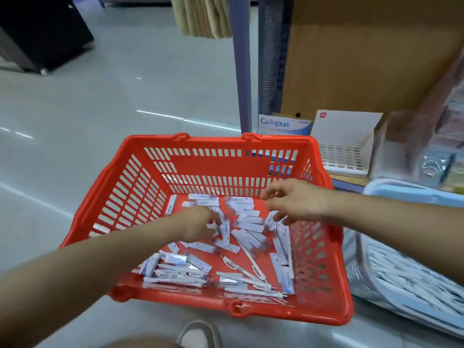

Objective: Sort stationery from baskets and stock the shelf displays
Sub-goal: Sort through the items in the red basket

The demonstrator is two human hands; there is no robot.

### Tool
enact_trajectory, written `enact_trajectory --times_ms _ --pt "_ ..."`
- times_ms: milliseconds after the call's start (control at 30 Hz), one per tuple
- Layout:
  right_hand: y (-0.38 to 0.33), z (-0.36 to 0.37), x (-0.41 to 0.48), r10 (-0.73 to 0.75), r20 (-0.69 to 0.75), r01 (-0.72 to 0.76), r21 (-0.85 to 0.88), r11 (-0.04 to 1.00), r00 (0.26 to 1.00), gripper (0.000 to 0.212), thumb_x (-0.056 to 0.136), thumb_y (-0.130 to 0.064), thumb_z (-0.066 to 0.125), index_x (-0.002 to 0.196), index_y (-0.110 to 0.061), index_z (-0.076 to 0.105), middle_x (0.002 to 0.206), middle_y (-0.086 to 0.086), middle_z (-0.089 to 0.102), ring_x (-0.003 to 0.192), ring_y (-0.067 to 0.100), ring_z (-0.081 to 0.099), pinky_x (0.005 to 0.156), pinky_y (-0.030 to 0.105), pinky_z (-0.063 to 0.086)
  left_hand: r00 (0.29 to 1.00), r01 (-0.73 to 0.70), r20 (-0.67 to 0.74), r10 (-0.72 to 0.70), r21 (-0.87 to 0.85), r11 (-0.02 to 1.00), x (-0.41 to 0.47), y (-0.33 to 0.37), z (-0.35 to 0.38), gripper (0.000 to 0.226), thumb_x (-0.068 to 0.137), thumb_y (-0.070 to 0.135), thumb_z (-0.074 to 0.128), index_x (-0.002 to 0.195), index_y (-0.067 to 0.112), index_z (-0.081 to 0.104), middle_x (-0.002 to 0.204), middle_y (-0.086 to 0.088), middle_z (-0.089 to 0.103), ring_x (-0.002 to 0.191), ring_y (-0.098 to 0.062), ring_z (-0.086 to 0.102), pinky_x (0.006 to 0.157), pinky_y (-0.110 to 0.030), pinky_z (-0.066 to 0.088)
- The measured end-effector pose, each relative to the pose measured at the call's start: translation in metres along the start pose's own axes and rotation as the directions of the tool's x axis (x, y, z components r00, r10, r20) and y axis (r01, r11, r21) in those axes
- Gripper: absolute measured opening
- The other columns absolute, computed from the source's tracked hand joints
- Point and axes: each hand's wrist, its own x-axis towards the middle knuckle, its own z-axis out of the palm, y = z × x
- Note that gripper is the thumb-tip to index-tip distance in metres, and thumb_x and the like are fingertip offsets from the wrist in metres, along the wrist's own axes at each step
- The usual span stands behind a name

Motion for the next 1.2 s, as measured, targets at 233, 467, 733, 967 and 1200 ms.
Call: enact_trajectory --times_ms 233,467,733,967,1200 --pt "0.009 0.042 0.056 0.222 -0.058 -0.225 -0.046 0.973 0.973 0.04 0.092 -0.013 0.056 0.13 -0.02 0.048 0.104 0.013 0.06 0.066 0.021 0.055 0.053 0.026 0.042 0.972 -0.224 0.163 0.172 0.399 0.889 0.023 -0.023 0.042 0.091 0.085 0.047 0.067 0.152 0.04 0.006 0.162 -0.004 -0.009 0.145 -0.036 0.008 0.105 -0.065 0.033" --pt "0.016 0.078 0.079 0.47 -0.071 -0.475 -0.146 0.868 0.88 0.039 0.092 -0.015 0.055 0.129 -0.008 0.046 0.114 0.018 0.055 0.098 0.037 0.061 0.077 0.051 0.057 0.986 -0.166 0.09 0.141 0.416 0.894 0.041 -0.071 0.037 0.093 0.085 0.037 0.071 0.151 0.045 0.006 0.162 0.001 -0.012 0.147 -0.034 0.006 0.104 -0.056 0.041" --pt "0.031 0.07 0.067 0.501 -0.056 -0.497 -0.261 0.828 0.864 0.022 0.092 -0.011 0.059 0.112 -0.002 0.056 0.12 0.022 0.06 0.115 0.037 0.06 0.071 0.031 0.053 0.794 -0.573 -0.025 0.607 0.304 0.761 0.048 0.011 0.047 0.055 0.082 0.018 0.056 0.136 0.031 0.048 0.139 0.001 0.048 0.127 -0.024 0.043 0.098 -0.042 0.043" --pt "0.019 0.05 0.059 0.237 -0.263 -0.327 -0.382 0.864 0.935 0.045 0.091 -0.006 0.05 0.135 -0.006 0.044 0.132 0.019 0.055 0.118 0.034 0.054 0.08 0.029 0.042 0.455 -0.832 0.003 0.89 0.358 0.424 0.078 0.083 0.085 0.036 0.084 0.019 0.059 0.12 0.015 0.064 0.117 -0.004 0.065 0.096 -0.03 0.062 0.068 -0.035 0.053" --pt "0.029 0.045 0.047 0.267 -0.215 -0.333 -0.393 0.857 0.939 0.046 0.093 0.001 0.042 0.138 -0.008 0.048 0.136 0.014 0.054 0.075 0.017 0.051 0.047 0.01 0.033 0.582 -0.737 -0.019 0.813 0.41 0.537 0.075 0.094 0.084 0.045 0.089 0.044 0.06 0.128 0.023 0.055 0.116 -0.005 0.059 0.11 -0.027 0.054 0.08 -0.038 0.042"
